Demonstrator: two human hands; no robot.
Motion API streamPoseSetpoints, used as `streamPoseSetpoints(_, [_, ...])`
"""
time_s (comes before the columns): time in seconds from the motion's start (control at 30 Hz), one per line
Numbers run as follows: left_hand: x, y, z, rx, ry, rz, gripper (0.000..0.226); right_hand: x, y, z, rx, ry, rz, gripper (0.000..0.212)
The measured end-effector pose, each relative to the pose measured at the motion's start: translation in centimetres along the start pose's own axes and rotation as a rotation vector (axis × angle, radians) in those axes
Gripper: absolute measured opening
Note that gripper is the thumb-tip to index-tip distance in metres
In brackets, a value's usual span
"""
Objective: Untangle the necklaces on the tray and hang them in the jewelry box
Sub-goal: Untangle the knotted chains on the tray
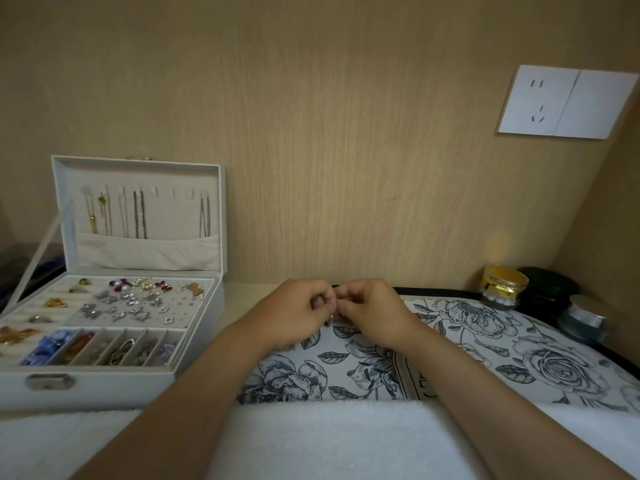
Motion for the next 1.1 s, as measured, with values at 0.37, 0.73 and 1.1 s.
streamPoseSetpoints(0.37, [1.3, -2.0, 0.1, -0.221, -0.050, -0.045, 0.012, 0.5, -0.6, 0.6, -0.026, -0.020, 0.360, 0.033])
streamPoseSetpoints(0.73, [2.0, -2.0, 0.6, -0.105, -0.205, -0.346, 0.017, 1.1, 0.8, 1.4, 0.299, 0.056, 0.505, 0.017])
streamPoseSetpoints(1.1, [2.4, -0.7, 0.9, 0.353, -0.394, -0.652, 0.023, -2.0, -4.2, 2.0, 0.292, 0.339, 0.844, 0.030])
Point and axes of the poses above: each hand's wrist, its own z-axis away from the middle knuckle, its own y-axis out of the palm, x = y × z, the point moved 8 cm from there along -z, towards the middle knuckle, and after that the axes turned 4 degrees about x, right-handed, at the moved point
